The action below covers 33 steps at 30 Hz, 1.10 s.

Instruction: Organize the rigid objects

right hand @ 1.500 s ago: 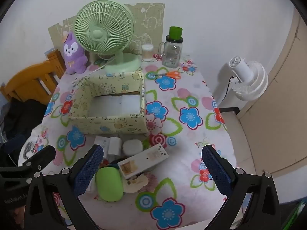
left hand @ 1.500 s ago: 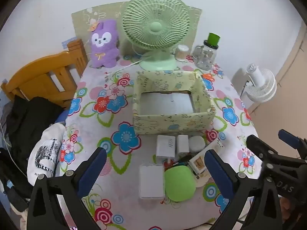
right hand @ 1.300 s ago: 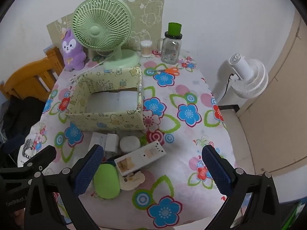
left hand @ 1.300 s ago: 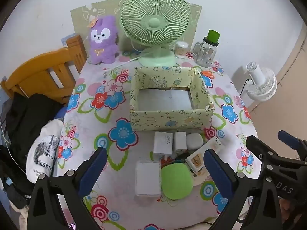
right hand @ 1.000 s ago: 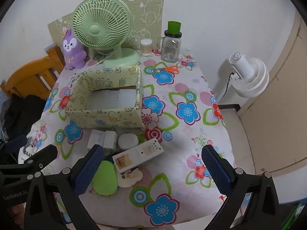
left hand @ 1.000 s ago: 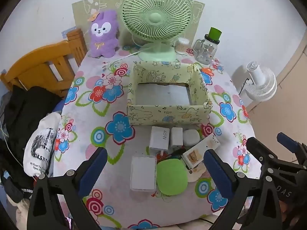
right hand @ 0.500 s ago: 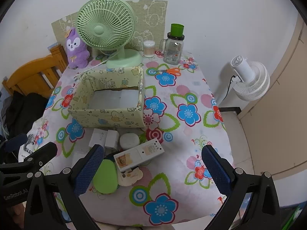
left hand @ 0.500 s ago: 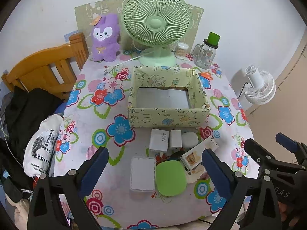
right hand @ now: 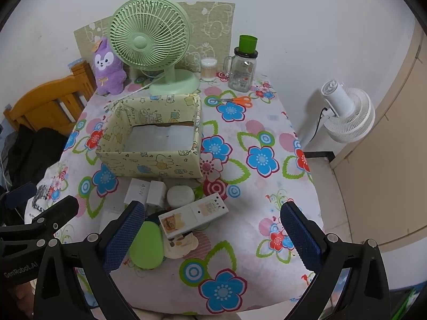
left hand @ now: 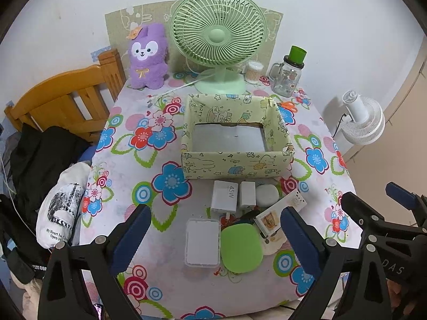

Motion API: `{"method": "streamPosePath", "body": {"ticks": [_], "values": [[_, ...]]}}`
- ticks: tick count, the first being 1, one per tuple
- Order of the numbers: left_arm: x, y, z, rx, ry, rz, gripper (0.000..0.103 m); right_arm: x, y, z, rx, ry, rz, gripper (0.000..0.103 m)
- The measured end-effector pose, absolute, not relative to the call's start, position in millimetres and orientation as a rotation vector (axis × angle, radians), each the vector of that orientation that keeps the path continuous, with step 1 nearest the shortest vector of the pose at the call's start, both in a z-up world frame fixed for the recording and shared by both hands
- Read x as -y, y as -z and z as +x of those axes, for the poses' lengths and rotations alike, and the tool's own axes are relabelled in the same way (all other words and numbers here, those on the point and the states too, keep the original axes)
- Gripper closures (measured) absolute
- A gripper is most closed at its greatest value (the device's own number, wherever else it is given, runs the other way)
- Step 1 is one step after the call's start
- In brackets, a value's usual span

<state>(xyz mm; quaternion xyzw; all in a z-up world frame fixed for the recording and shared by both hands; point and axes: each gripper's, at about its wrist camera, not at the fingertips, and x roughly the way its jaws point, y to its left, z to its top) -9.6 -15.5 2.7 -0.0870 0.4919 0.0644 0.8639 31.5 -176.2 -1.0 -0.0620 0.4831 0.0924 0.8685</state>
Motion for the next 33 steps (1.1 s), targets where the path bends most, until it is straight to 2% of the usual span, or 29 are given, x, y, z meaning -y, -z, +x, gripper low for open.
{"method": "streamPosePath", "body": {"ticks": [33], "values": [[20.6,1.9,-12.2,-1.031,-0.134,-0.133,0.005,177.2,5.0,29.0,-1.018,-0.188,-0.115,0.001]]}}
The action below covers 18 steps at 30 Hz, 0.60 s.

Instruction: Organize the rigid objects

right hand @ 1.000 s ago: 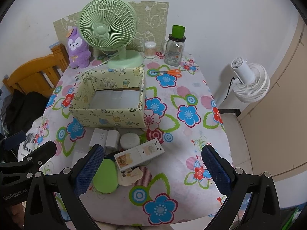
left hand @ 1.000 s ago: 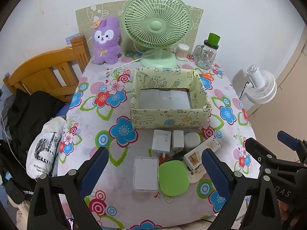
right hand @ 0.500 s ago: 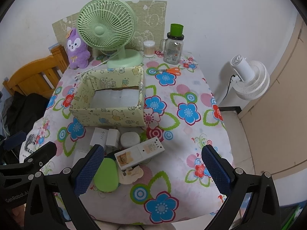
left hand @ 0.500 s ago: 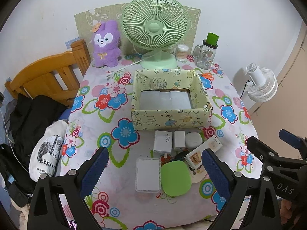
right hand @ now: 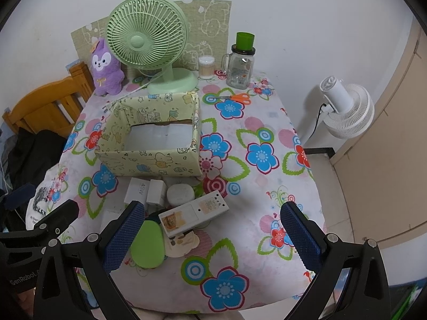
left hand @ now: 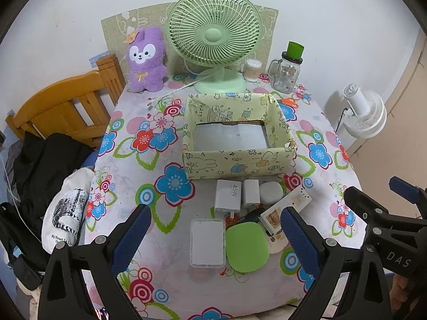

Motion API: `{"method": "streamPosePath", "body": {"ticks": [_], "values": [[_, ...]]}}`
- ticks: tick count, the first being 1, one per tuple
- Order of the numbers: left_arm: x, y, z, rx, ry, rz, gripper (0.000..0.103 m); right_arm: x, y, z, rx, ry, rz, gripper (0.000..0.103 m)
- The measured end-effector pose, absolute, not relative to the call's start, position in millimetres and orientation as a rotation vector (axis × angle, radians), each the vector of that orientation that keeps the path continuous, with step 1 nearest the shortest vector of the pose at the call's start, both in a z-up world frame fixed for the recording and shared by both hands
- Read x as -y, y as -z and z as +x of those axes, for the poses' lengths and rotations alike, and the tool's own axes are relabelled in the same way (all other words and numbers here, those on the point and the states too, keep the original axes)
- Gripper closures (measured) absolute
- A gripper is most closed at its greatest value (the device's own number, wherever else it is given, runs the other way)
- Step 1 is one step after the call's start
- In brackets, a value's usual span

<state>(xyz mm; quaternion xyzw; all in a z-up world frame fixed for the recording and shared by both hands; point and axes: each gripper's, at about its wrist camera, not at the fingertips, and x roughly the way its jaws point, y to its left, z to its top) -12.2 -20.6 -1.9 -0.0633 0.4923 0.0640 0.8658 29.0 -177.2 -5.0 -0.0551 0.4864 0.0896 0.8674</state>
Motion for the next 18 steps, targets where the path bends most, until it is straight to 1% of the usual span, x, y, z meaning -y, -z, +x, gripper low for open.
{"method": "streamPosePath", "body": {"ticks": [6,18], "values": [[19,10,-9,-1.047,-0.138,-0.120,0.005,176,11,33,-1.004,-0.213,-0.122,0.001],[17,35,-1,-1.094,-0.133,-0.117,0.005,172,32,45,-1.050,-0.271,-0.112,0.001]]}}
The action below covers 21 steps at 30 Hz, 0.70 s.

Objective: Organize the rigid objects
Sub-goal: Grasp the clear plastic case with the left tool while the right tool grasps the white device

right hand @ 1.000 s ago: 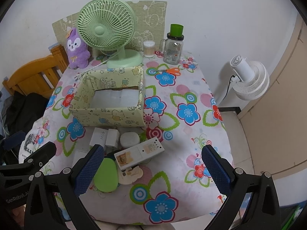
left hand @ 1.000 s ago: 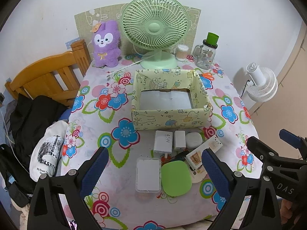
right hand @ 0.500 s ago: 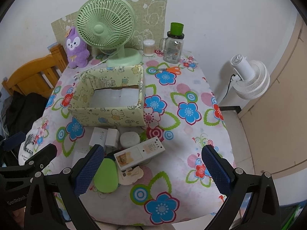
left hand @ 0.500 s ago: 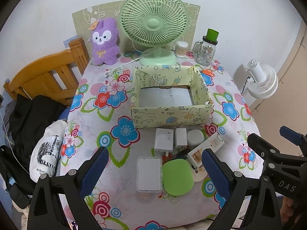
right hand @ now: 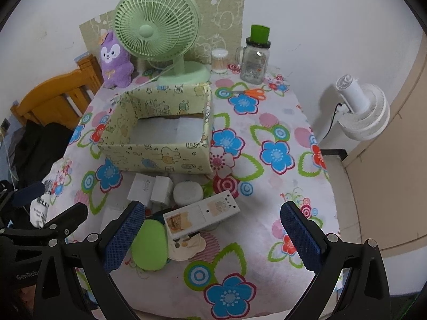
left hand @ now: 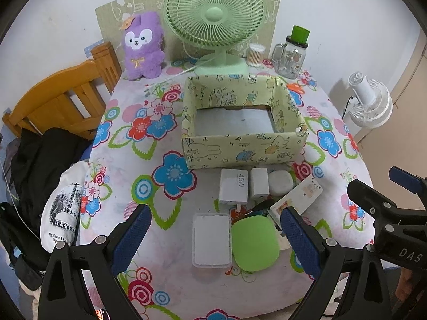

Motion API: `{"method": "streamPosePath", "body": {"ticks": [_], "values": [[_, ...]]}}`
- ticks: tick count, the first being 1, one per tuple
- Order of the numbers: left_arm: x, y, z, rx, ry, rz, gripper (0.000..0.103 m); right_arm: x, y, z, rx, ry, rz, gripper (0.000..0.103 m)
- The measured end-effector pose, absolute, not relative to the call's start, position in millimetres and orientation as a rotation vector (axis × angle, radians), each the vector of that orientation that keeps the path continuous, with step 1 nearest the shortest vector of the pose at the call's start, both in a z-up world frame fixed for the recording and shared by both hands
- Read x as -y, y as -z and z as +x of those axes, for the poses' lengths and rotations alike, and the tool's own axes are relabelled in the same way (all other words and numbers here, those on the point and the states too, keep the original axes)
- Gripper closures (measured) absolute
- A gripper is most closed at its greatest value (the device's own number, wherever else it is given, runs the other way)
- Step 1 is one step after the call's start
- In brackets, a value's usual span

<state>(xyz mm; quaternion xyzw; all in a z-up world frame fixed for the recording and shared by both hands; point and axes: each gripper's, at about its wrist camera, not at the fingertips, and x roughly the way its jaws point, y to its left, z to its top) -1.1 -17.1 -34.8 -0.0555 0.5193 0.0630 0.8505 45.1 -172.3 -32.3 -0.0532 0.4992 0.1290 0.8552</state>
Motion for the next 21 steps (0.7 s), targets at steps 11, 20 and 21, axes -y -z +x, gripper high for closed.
{"method": "streamPosePath", "body": {"ticks": [11,20,21], "values": [[10,68,3,-1.164,-0.131,-0.140,0.005,163,63,53,-1.083,-0.321,-0.177,0.001],[7,100,7,-1.240,-0.132,-0.146,0.005,160,90,58,-1.144,-0.316,-0.183,0.001],[7,104,7,-1.248,-0.132,-0.148,0.005,160,93,58,-1.150,-0.317,-0.183,0.001]]}}
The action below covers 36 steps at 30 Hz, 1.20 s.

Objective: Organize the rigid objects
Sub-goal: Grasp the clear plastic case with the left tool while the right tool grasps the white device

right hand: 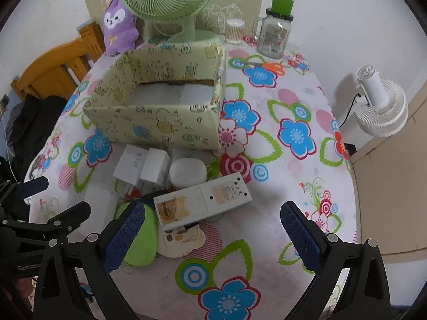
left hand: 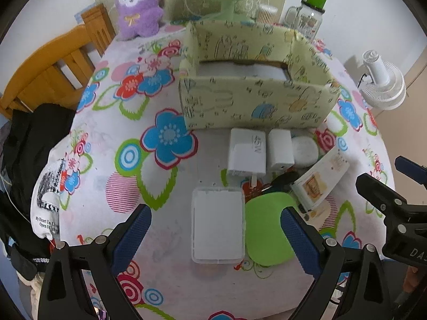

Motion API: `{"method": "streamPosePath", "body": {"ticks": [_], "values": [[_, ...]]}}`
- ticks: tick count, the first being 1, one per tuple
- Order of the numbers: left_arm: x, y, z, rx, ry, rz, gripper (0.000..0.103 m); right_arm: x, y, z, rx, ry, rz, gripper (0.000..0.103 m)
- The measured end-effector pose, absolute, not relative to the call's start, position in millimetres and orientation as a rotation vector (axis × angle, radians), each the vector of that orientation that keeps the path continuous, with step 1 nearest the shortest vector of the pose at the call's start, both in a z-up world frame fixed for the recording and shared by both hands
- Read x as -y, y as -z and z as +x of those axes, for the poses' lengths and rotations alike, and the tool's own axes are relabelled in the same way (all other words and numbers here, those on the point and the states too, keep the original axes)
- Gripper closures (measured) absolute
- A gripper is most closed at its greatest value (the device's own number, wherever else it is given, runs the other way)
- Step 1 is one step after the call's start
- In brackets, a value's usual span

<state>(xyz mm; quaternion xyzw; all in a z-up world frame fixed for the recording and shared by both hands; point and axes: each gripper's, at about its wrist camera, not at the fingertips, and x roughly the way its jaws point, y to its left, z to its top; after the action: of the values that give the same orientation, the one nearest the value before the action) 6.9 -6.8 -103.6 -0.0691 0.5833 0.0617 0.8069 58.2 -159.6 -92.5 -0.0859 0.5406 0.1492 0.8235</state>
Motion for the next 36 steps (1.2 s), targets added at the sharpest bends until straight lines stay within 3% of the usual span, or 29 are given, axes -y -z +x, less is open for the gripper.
{"method": "streamPosePath", "body": {"ticks": [28,35,36], "values": [[-3,169,16,-1.392,-0.167,-0.140,0.013,143,148,70,-1.269,-0.279,-0.147,0.001],[-6,179,17,-1.397,-0.174,-0.146,0.033,139,154,73,-1.280,-0.253,-0.139,0.001],[-5,178,17,-1.391,-0.163,-0.141,0.039,140,154,74,-1.282,-0.245,-0.133,0.000]]}}
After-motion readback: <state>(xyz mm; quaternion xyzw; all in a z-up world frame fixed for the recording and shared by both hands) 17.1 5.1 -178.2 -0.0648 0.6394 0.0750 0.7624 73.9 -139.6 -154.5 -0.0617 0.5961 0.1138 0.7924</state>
